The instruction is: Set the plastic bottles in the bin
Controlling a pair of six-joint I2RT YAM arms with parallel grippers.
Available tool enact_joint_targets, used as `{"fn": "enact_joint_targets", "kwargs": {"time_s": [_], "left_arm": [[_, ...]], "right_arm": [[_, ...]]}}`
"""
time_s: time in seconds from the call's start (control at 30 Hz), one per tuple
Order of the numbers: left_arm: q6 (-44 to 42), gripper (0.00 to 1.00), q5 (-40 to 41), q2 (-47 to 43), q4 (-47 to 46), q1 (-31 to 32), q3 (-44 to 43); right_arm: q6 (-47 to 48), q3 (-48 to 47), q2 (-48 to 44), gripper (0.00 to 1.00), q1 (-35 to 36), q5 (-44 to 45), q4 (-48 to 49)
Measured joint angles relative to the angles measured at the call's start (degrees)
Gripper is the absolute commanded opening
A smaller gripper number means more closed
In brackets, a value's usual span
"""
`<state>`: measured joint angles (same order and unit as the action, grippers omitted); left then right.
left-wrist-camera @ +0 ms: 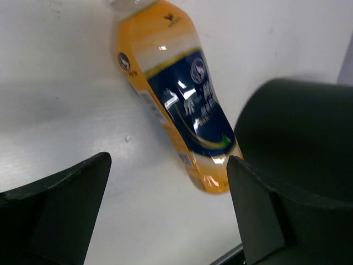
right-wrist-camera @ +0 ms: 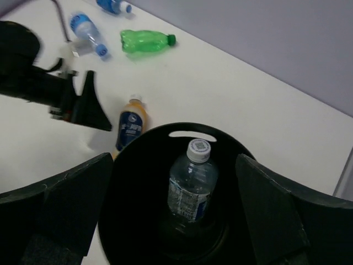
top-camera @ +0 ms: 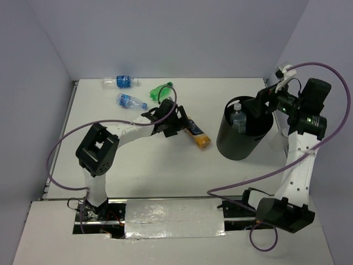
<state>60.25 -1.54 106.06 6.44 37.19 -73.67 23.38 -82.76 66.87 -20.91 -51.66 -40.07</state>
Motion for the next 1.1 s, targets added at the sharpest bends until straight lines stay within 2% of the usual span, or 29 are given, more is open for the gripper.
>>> {"fn": "enact_joint_targets", "kwargs": {"time_s": [0.27,0.53,0.83,0.93,0.97,1.0,1.07,1.1], "left_arm": [[5.9,1.00,4.9,13.4,10.5,0.2,-17.0],[7.7,0.98,8.7,23.9,22.3,1.2,-34.2],[7.4,0.86,10.1,26.9,27.4,2.6,-37.3],[6.7,0.75,10.0,26.9,26.8,3.0,-36.6],[5.9,0.65,10.1,26.3,25.7,3.2,-35.6],[5.6,0.61,9.9,25.4,24.4,3.3,-34.2],[3.6,0.41,9.7,22.7,22.1,3.5,-29.8],[2.6,0.37,9.9,20.9,21.1,3.6,-27.4]], "right_arm": [[-0.1,11.1,-12.3,1.00,-2.8,-10.9,0.2],[1.0,15.5,-11.3,1.00,-4.3,-15.2,-0.1],[5.3,16.5,-11.1,1.00,-6.8,-18.9,-3.8],[8.5,16.0,-11.1,1.00,-8.0,-20.0,-8.1],[9.6,15.7,-11.1,1.00,-8.5,-20.4,-9.6],[10.6,15.3,-11.1,1.00,-9.1,-20.7,-11.0],[12.5,14.4,-11.3,1.00,-10.3,-21.2,-13.4],[13.3,14.1,-11.5,1.00,-10.9,-21.5,-14.4]]}}
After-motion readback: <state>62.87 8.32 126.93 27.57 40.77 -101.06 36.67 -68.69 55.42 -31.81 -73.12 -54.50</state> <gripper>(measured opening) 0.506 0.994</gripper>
